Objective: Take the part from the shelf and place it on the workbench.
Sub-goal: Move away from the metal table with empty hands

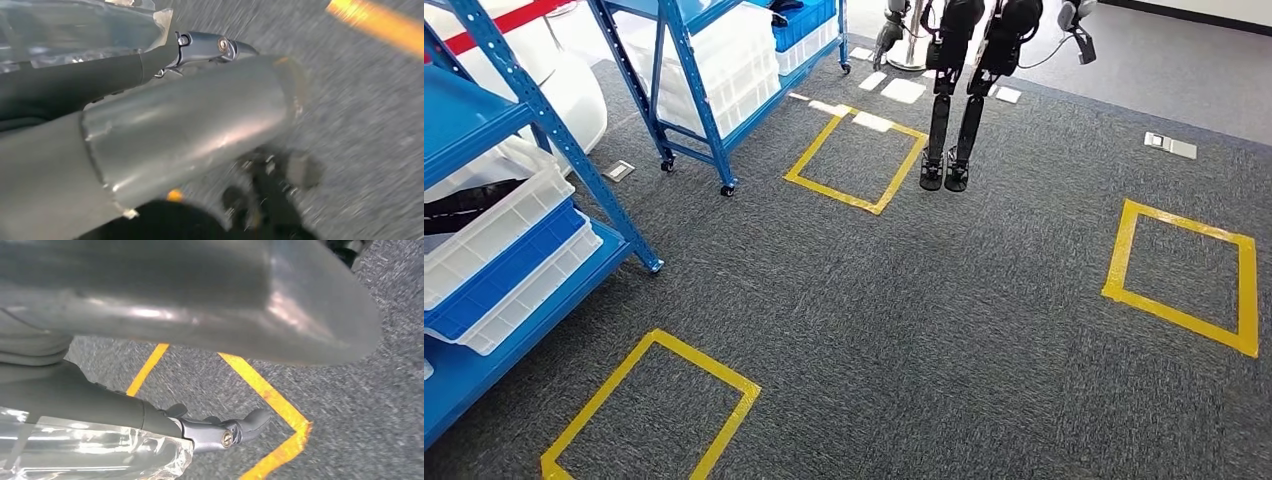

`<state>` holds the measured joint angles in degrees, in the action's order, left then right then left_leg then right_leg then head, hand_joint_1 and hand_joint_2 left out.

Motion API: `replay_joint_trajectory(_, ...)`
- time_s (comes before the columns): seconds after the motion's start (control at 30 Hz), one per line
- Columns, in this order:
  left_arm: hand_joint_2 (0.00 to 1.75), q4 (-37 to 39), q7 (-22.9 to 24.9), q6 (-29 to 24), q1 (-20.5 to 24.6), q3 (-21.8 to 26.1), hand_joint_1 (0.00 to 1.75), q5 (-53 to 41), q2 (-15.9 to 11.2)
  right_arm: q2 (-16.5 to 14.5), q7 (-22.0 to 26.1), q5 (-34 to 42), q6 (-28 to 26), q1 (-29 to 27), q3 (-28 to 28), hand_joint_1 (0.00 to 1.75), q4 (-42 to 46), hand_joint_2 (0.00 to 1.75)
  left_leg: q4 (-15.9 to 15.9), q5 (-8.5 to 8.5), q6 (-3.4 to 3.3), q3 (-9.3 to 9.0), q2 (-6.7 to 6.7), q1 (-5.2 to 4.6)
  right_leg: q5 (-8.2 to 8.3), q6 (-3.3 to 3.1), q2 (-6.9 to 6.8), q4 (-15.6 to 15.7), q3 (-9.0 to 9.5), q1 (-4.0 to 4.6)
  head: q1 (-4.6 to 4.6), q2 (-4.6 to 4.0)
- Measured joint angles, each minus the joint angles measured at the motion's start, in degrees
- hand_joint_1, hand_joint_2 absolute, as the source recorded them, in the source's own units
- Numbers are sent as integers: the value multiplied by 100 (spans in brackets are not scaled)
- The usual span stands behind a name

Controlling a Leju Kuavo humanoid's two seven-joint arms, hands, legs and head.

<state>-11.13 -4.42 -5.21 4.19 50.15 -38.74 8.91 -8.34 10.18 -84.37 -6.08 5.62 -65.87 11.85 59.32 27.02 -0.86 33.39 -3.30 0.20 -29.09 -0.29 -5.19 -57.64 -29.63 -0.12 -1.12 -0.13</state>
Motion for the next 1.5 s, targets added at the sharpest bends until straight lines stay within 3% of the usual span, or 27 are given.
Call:
replay_joint_trajectory(0.07, 0, 0, 296, 101, 4, 6, 0, -70, 15, 6, 1, 23, 3, 8, 17, 0, 1, 0, -74, -13, -39, -3, 79, -31, -13, 46, -95, 15, 15, 25, 5, 0)
replay_joint_trajectory(0.13, 0, 1, 433, 129, -6, 5, 0, -134, 31, 13, 1, 54, 1, 21, 21, 0, 1, 0, -127, -58, -107, -16, 190, -13, -69, 93, -25, -57, -7, 20, 7, 0)
replay_joint_trajectory(0.17, 0, 1, 458, 133, -5, 5, 0, -151, 36, 15, 0, 69, -2, 23, 22, 0, 1, 0, -154, -83, -146, -26, 244, 3, -170, 101, 104, -229, -77, 12, 10, 0)
replay_joint_trajectory(0.23, 0, 0, 478, 135, 12, 5, 0, -180, 38, 20, -2, 91, -8, 4, 23, 0, 0, 0, -170, -108, -193, -28, 363, 16, -507, 73, 390, -929, -386, -13, 20, 0)
replay_joint_trajectory(0.3, 0, 0, 492, 138, 21, 5, 0, -205, 36, 21, -7, 102, -11, -24, 23, 0, 0, 0, -167, -114, -204, -20, 508, 14, -750, 76, 480, -1606, -713, -26, 22, 0)
replay_joint_trajectory(0.33, 0, 0, 498, 140, 19, 5, 0, -208, 36, 22, -10, 105, -13, -31, 23, 0, 0, 0, -164, -116, -201, -22, 583, 14, -732, 110, 492, -1666, -748, -31, 23, 0)
replay_joint_trajectory(0.37, 0, 0, 504, 142, 17, 5, 0, -212, 38, 23, -14, 107, -14, -34, 23, 0, 0, 0, -160, -118, -197, -27, 658, 16, -619, 157, 505, -1488, -671, -42, 23, 0)
replay_joint_trajectory(0.4, 0, 0, 511, 144, 15, 5, 0, -213, 42, 26, -16, 107, -14, -31, 23, 0, 0, 0, -154, -119, -188, -33, 732, 19, -440, 208, 548, -1112, -499, -62, 22, 0)
replay_joint_trajectory(0.47, 0, 0, 522, 145, 17, 5, 0, -214, 45, 33, -17, 108, -15, -26, 23, 0, -2, 0, -133, -115, -142, -30, 865, 14, -118, 263, 740, -329, -170, -105, 28, 0)
replay_joint_trajectory(0.53, 0, 0, 528, 146, 15, 5, 0, -215, 43, 39, -17, 108, -15, -17, 23, 0, -3, 0, -127, -115, -76, -7, 952, -1, -4, 220, 839, -37, -56, -100, 27, 0)
replay_joint_trajectory(0.6, 0, 0, 531, 151, 2, 5, 0, -215, 39, 40, -18, 109, -15, -5, 23, 0, -3, 0, -139, -133, -16, 18, 1024, 11, 27, 137, 742, -23, -37, -89, 21, 0)
replay_joint_trajectory(0.67, 0, 0, 533, 156, -10, 5, 0, -217, 32, 39, -17, 110, -14, 1, 24, 0, -3, 0, 22, -26, 34, 106, 892, 25, 56, 67, 634, -3, -26, -113, 6, 0)
replay_joint_trajectory(0.77, 0, 0, 536, 166, -1, 5, 0, -218, 32, 42, -15, 111, -11, -19, 25, 0, -3, 0, 998, 499, 94, 565, 478, 30, 51, -5, 436, 3, -20, -86, -39, 0)
replay_joint_trajectory(0.83, 0, 0, 536, 173, 0, 5, 0, -220, 33, 48, -15, 115, -10, -36, 25, 0, -3, 0, 1479, 635, 109, 804, 373, 38, 32, -32, 288, 1, -15, -53, -39, 0)
replay_joint_trajectory(0.87, 0, 0, 535, 178, -4, 5, 0, -224, 33, 50, -15, 119, -10, -34, 25, 0, -3, 0, 1422, 545, 101, 774, 346, 38, 23, -43, 222, 1, -7, -42, -40, 0)
replay_joint_trajectory(0.9, 0, 0, 531, 184, -7, 5, 0, -230, 31, 49, -15, 121, -10, -27, 25, 0, -3, 0, 1136, 368, 80, 625, 309, 36, 14, -53, 164, 2, 8, -33, -42, 0)
replay_joint_trajectory(0.97, 0, 0, 523, 201, -1, 5, 0, -250, 22, 37, -10, 125, -10, -10, 25, 0, -4, 0, 351, 42, 6, 205, 96, 1, -14, -51, 61, 0, 45, -1, -38, 0)
replay_joint_trajectory(1.03, 0, 0, 513, 214, 16, 5, 0, -272, 13, 28, -3, 134, -15, -2, 25, 0, -4, 0, -50, -54, -55, 7, -46, -51, -42, -21, -26, 0, 64, 28, -29, 0)
replay_joint_trajectory(1.1, 0, 0, 506, 220, 23, 4, 0, -297, 9, 20, 1, 145, -21, 5, 25, 0, -3, 0, -99, -65, -93, 6, 56, -73, -55, 21, -117, 18, 85, 40, -27, 0)
replay_joint_trajectory(1.17, 0, 0, 505, 223, 19, 4, 0, -320, 10, 15, 4, 152, -24, 16, 25, 0, -3, 0, -185, -125, -147, -37, 176, -37, -142, 57, 9, -105, 47, 36, -21, 0)
replay_joint_trajectory(1.2, 0, 0, 504, 223, 24, 4, 0, -326, 9, 15, 5, 155, -25, 19, 25, 0, -2, 0, -230, -157, -174, -57, 238, -10, -262, 56, 156, -328, -50, 33, -12, 0)
replay_joint_trajectory(1.27, 0, 0, 504, 224, 40, 3, 0, -331, 5, 22, 8, 159, -26, 6, 25, 0, -3, 0, -257, -186, -200, -47, 369, 13, -598, 28, 427, -1073, -404, -1, 7, 0)
replay_joint_trajectory(1.33, 0, 0, 504, 233, 43, 4, 0, -335, 5, 32, 7, 165, -26, -21, 25, 0, -3, 0, -253, -193, -192, -34, 527, 15, -766, 59, 480, -1627, -682, -30, 13, 0)
replay_joint_trajectory(1.37, 0, 0, 504, 238, 41, 4, 0, -336, 8, 38, 7, 169, -26, -30, 25, 0, -2, 0, -249, -198, -182, -34, 608, 20, -704, 108, 489, -1595, -678, -45, 14, 0)
replay_joint_trajectory(1.4, 0, 0, 504, 241, 39, 4, 0, -337, 12, 44, 7, 174, -26, -35, 24, 0, -2, 0, -242, -202, -168, -37, 688, 28, -550, 172, 509, -1322, -559, -69, 14, 0)
replay_joint_trajectory(1.47, 0, 0, 502, 241, 39, 4, 0, -340, 17, 52, 6, 181, -26, -31, 24, 0, -3, 0, -206, -200, -115, -27, 832, 34, -189, 281, 677, -493, -195, -124, 19, 0)
replay_joint_trajectory(1.5, 0, 0, 500, 241, 40, 4, 0, -342, 17, 52, 5, 185, -26, -28, 25, 0, -3, 0, -183, -193, -81, -12, 891, 28, -72, 286, 747, -198, -78, -140, 23, 0)
